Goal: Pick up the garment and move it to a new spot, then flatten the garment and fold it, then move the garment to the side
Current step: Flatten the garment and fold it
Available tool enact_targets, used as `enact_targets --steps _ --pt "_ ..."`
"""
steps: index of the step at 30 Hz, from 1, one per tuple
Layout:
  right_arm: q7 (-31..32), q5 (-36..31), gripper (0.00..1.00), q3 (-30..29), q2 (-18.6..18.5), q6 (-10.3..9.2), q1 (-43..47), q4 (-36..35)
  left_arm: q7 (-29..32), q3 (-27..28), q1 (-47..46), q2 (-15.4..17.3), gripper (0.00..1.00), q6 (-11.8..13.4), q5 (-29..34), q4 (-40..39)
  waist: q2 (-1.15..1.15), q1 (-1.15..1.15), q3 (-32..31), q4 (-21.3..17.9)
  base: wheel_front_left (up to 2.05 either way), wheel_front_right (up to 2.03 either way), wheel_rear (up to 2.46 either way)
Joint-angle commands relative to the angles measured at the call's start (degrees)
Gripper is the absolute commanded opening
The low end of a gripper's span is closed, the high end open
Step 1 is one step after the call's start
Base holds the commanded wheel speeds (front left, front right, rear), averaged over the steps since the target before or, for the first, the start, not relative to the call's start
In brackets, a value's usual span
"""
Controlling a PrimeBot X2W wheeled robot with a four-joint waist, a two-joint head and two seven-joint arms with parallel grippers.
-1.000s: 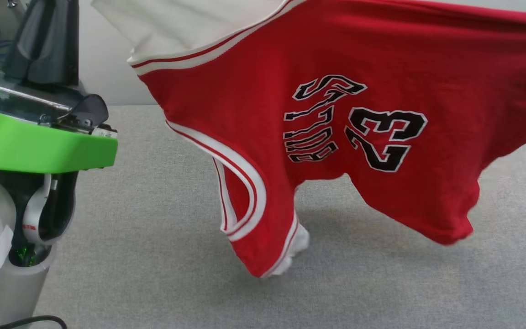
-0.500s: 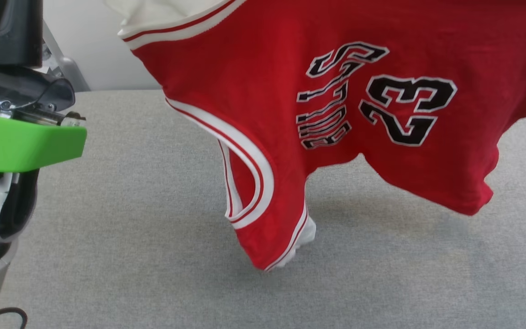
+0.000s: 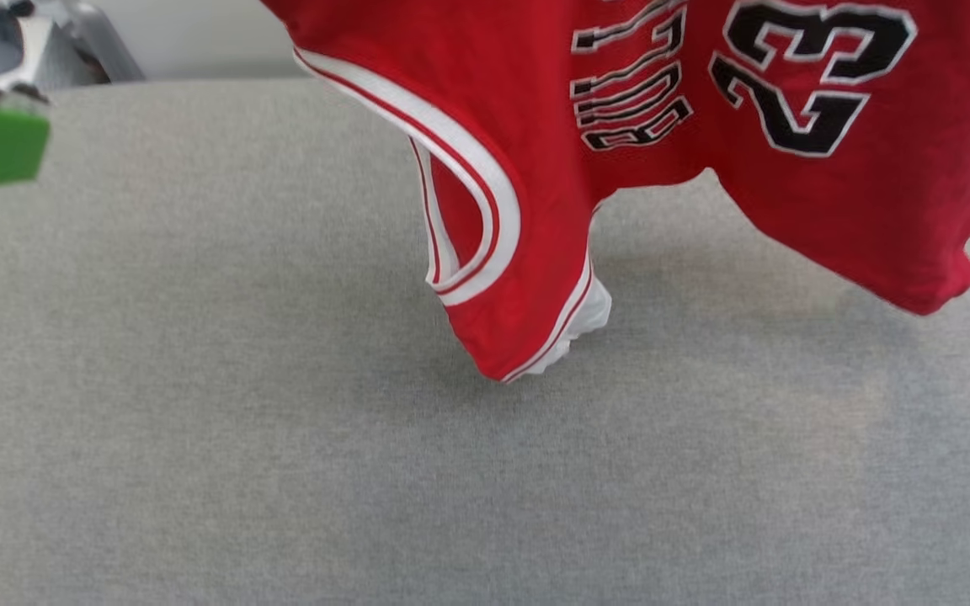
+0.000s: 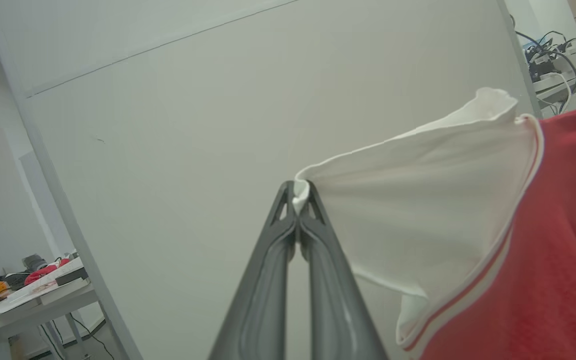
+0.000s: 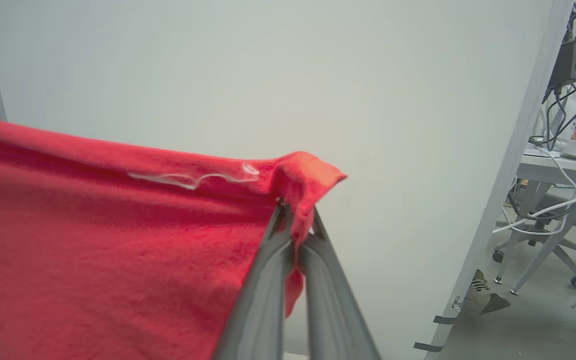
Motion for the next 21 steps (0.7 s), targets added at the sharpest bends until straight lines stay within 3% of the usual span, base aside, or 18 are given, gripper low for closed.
enact_targets --steps 1,11,14,17,21 --pt "-0.57 -0.9 0.0 0.13 -0.1 -0.12 -2.07 1.14 0.39 0.23 -2.34 0.85 0.0 -0.58 -0.34 1.36 0.0 0.0 6.22 -0.46 0.0 0.0 0.0" --pt "-4.96 -7.29 0.0 8.49 1.25 -0.12 -23.46 13.23 -1.19 -2.69 -24.83 0.82 0.0 -7.86 3.63 16.71 0.0 0.0 19.58 -1.1 0.0 0.0 0.0" --pt "-6.94 -9.57 0.0 11.14 2.58 -0.12 -30.42 18.26 -2.84 -3.98 -33.17 -0.15 0.0 -9.16 5.73 23.37 0.0 0.0 22.46 -1.3 0.0 0.0 0.0" --pt "-10.82 -13.21 0.0 14.11 5.36 -0.12 -39.59 25.49 -7.45 -3.82 -44.12 -3.55 0.0 -9.56 6.75 34.32 0.0 0.0 25.62 -1.79 0.0 0.0 0.0" --pt "-15.29 -16.48 0.0 15.21 8.76 -0.12 -46.65 32.65 -13.29 -6.14 -53.89 -4.69 0.0 -10.15 11.5 44.63 0.0 0.0 27.91 -2.33 0.0 0.0 0.0"
